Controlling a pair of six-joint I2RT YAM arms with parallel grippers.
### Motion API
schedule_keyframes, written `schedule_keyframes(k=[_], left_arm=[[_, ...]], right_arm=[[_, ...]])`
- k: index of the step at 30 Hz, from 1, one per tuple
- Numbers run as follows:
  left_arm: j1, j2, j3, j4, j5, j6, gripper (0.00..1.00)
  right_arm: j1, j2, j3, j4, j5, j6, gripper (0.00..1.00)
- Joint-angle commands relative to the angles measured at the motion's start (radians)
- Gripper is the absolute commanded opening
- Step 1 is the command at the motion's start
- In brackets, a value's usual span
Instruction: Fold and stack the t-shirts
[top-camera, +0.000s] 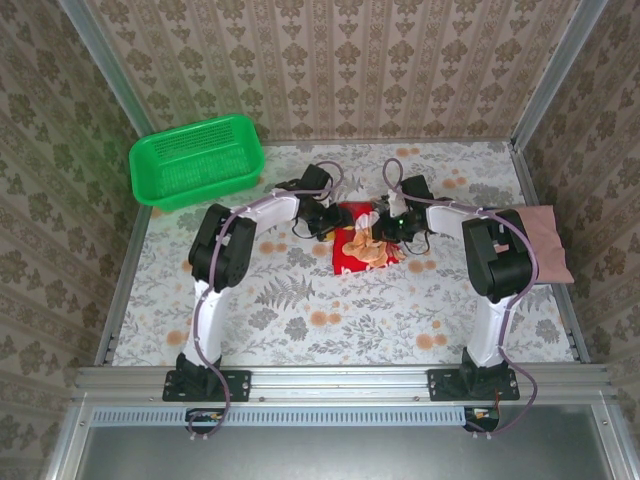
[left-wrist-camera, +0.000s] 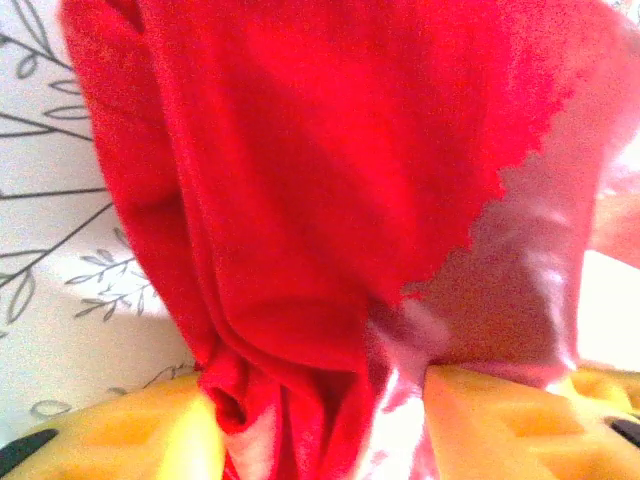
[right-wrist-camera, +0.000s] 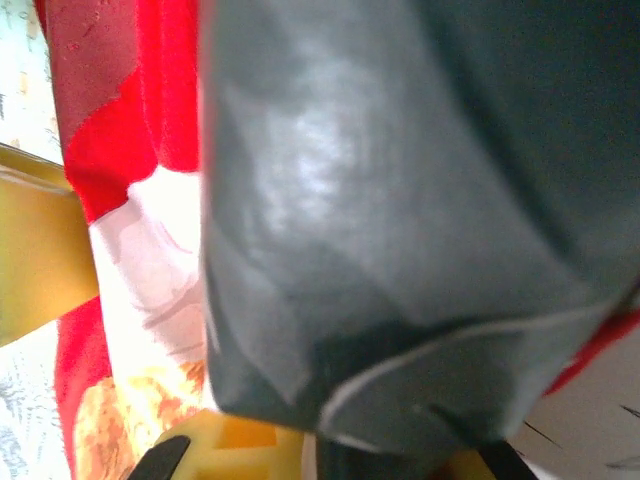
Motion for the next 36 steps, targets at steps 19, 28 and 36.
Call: schedule_keyframes(k=[19, 28, 36], left_arm=[[0.001, -0.44, -0.277, 0.272, -0.073, 0.61, 1.0], [-0.001, -0.414, -0.221, 0.297, 0.04, 0.682, 1.0], [-0.019, -0.398, -0.192, 0.301, 0.123, 0.734, 1.0]], right_arm=[[-0.151, -0.405, -0.014, -0.508, 0.354, -0.587, 0.0], [-0.355, -0.536, 0.003, -0.687, 0.312, -0.709, 0.0], [-0.531, -0.606, 0.067, -0.695, 0.28, -0.748, 0.0]])
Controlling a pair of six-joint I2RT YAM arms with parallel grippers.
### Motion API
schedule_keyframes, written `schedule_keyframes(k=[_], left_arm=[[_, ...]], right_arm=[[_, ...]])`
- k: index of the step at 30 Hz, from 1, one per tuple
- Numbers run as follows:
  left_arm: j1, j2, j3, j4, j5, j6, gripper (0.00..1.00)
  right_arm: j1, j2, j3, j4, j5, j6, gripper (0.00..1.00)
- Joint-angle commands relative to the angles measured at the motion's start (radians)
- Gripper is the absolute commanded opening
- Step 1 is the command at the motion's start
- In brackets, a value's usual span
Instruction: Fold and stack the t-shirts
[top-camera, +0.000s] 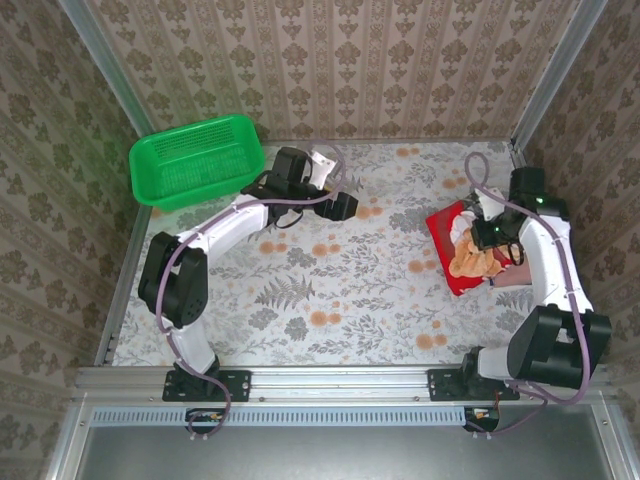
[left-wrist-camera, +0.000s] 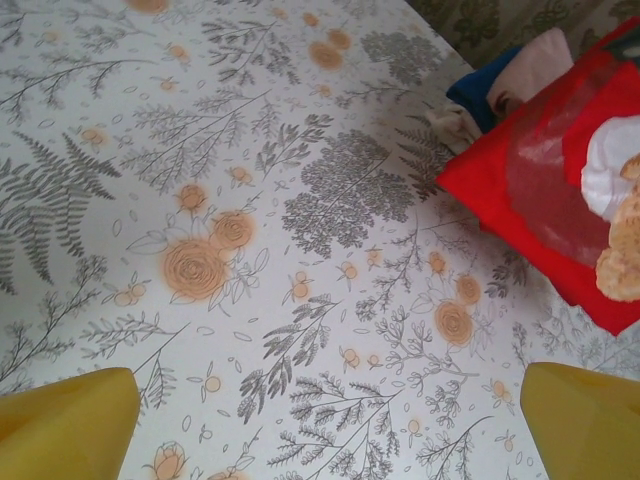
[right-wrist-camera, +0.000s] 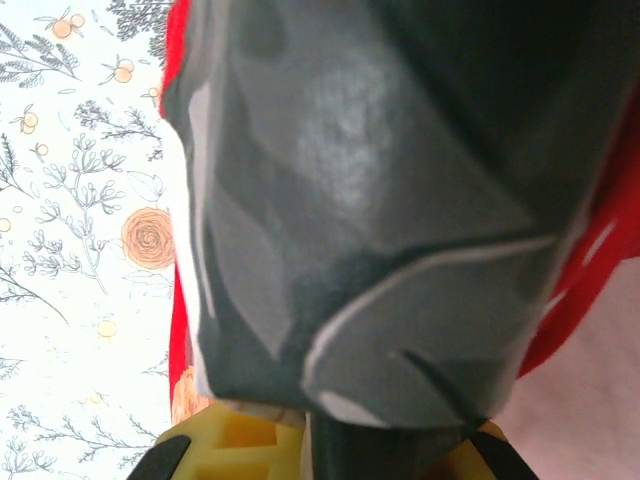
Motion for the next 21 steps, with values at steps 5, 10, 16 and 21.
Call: schedule_keyframes(k=[5, 10, 16, 21], left_arm=[[-0.037, -0.036, -0.017, 0.053, 0.078, 0.194, 1.0], [-0.036, -0.071, -0.037, 0.032, 0.069, 0.267, 1.0], [-0.036, -0.105, -0.069, 0.036, 0.043, 0.309, 1.0], [-0.033, -0.115, -0.096, 0.063, 0.036, 0.328, 1.0]], right_arm=[[-0.141, 0.039, 0.159, -0.033, -0.092, -0.061, 0.0], [-0.241, 0.106, 0.253, -0.052, -0.112, -0.109, 0.0], [-0.284, 0.185, 0.312, -0.065, -0.078, -0.133, 0.0], [-0.293, 0.232, 0.307, -0.054, -0.046, -0.145, 0.0]])
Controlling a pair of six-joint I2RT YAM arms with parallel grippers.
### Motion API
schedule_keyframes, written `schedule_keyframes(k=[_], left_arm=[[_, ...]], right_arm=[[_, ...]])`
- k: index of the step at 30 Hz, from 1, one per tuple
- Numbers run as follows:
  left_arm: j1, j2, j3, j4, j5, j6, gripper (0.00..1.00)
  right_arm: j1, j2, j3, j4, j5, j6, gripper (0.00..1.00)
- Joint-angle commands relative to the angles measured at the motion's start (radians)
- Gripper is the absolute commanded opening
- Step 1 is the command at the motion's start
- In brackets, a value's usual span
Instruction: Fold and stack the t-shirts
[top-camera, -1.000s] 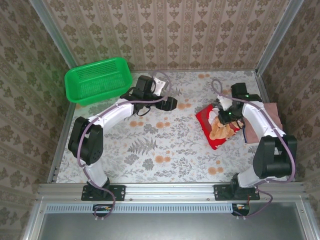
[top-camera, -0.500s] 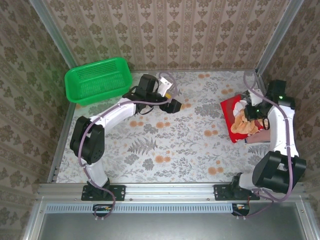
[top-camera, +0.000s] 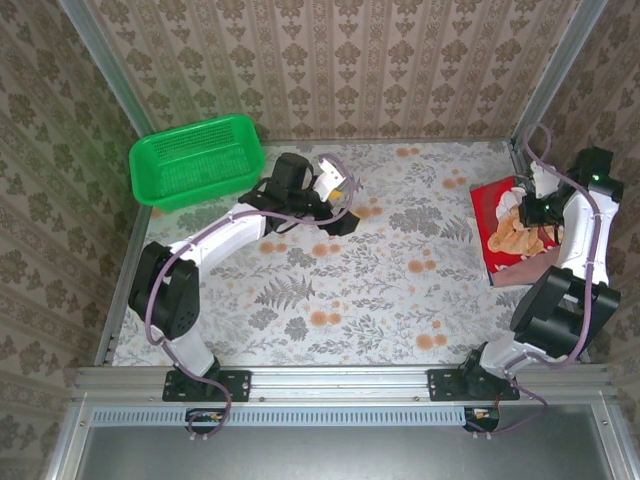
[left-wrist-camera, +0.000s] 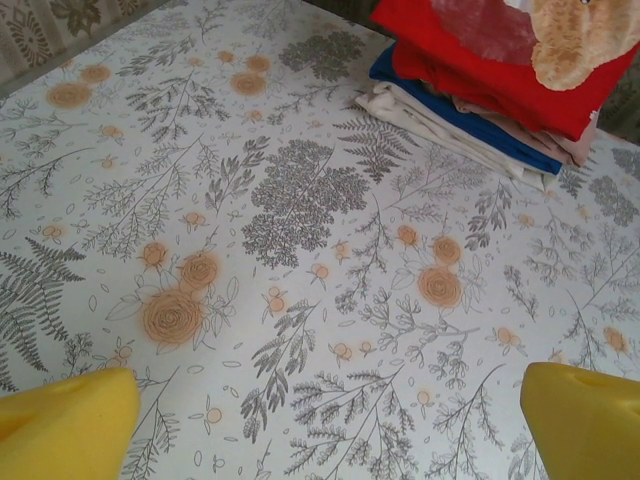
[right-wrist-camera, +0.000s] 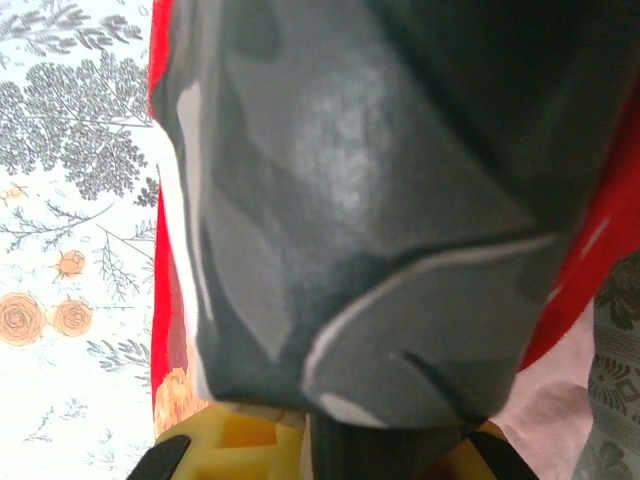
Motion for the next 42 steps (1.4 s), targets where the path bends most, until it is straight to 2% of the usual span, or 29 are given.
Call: schedule_keyframes(k=[1, 13, 21, 25, 26, 27, 28, 31, 33, 36, 38, 42], left_arm=[[0.004, -0.024, -0.011, 0.028, -0.003, 0.041, 1.0], [0.016, 0.067, 0.065, 0.034, 0.055, 0.016, 1.0], [0.031, 0.055, 0.024, 0.064, 0.059, -0.003, 1.0], [0.041, 0.045, -0.001, 0.07, 0.059, -0.009, 1.0], [0.044, 0.043, -0.005, 0.071, 0.059, -0.013, 1.0], [0.047, 0.041, -0.009, 0.073, 0.059, -0.014, 1.0], [0.049, 0.04, -0.011, 0.073, 0.059, -0.015, 1.0], [0.057, 0.032, -0.02, 0.077, 0.059, -0.023, 1.0], [0.063, 0.025, -0.031, 0.094, 0.059, -0.033, 1.0], [0.072, 0.016, -0.049, 0.131, 0.054, -0.06, 1.0], [0.078, 0.014, -0.055, 0.148, 0.048, -0.077, 1.0], [0.083, 0.009, -0.071, 0.178, 0.033, -0.104, 1.0]], right_arm=[[-0.012, 0.019, 0.024, -0.011, 0.028, -0.032, 0.0], [-0.061, 0.0, -0.097, 0.108, 0.2, -0.054, 0.0], [-0.061, 0.094, -0.105, 0.19, 0.309, -0.058, 0.0], [-0.061, 0.149, -0.071, 0.211, 0.295, -0.044, 0.04], [-0.059, 0.158, -0.065, 0.214, 0.299, -0.039, 0.08], [-0.06, 0.167, -0.058, 0.22, 0.308, -0.034, 0.2], [-0.061, 0.173, -0.054, 0.223, 0.323, -0.031, 0.37], [-0.06, 0.143, -0.058, 0.232, 0.35, -0.006, 0.73], [-0.051, 0.09, -0.076, 0.251, 0.358, 0.025, 0.84], [-0.015, -0.03, -0.144, 0.301, 0.365, 0.08, 0.93], [0.003, -0.091, -0.184, 0.323, 0.336, 0.141, 0.94], [0.009, -0.127, -0.27, 0.36, 0.19, 0.257, 0.94]])
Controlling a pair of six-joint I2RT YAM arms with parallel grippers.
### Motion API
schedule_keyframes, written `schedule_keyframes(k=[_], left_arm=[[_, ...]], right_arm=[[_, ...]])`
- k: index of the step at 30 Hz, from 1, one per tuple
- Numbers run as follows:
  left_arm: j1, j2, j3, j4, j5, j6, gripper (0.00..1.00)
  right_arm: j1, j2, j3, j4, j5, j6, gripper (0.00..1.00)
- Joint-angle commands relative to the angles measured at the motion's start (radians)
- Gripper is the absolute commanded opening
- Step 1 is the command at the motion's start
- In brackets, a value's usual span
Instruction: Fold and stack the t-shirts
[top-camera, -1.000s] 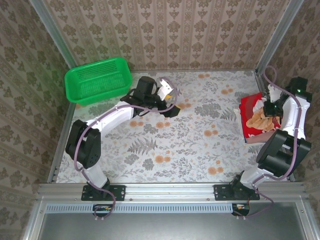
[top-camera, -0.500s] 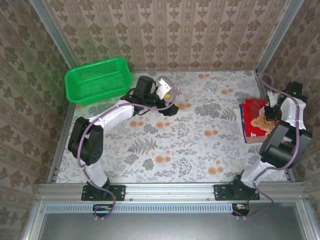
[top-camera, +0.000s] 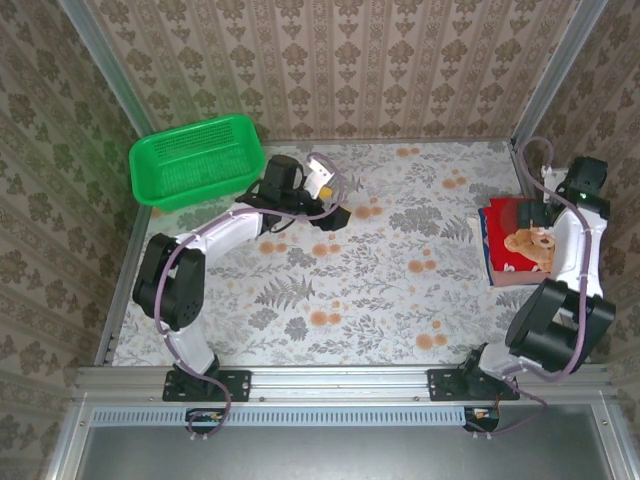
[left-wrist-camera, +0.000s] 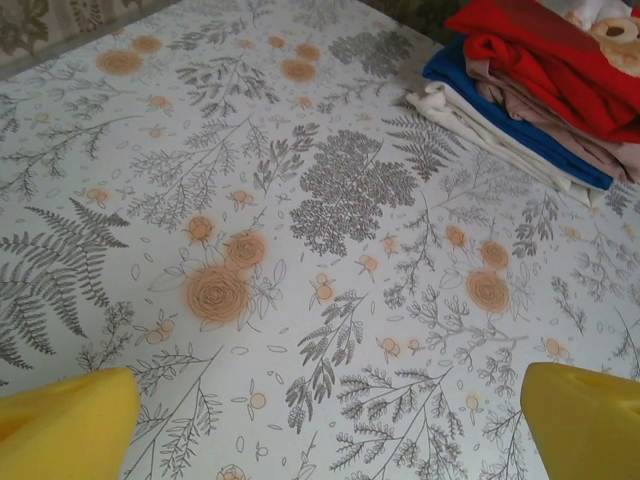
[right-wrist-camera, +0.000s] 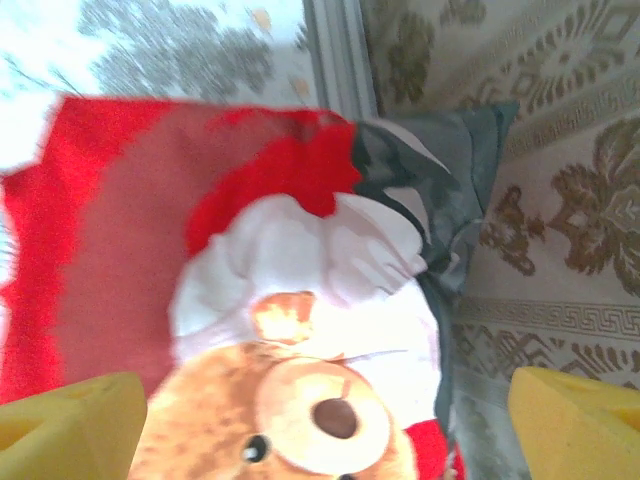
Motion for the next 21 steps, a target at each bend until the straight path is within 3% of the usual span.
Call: schedule_keyframes(k=[1, 5, 11, 16, 21], left_arm=[[0.009, -0.05, -0.028, 0.064, -0.002, -0.051, 1.0], [0.015, -0.085, -0.087, 0.129, -0.039, -0.105, 1.0], [0.078, -0.171, -0.285, 0.385, -0.111, -0.243, 1.0], [0.176, -0.259, -0.37, 0.344, -0.196, -0.239, 1.0], [0.265, -0.394, -0.502, 0.303, -0.307, -0.208, 1.0]], right_arm=[[0.0, 0.009, -0.078, 0.045, -0.106, 0.138, 0.94], [-0.008, 0.081, -0.124, 0.069, -0.096, 0.194, 0.95], [-0.009, 0.218, -0.13, 0.093, -0.003, 0.24, 0.98], [0.007, 0.048, -0.191, 0.186, 0.014, 0.312, 1.0], [0.103, -0.168, -0.275, 0.266, -0.042, 0.324, 1.0]])
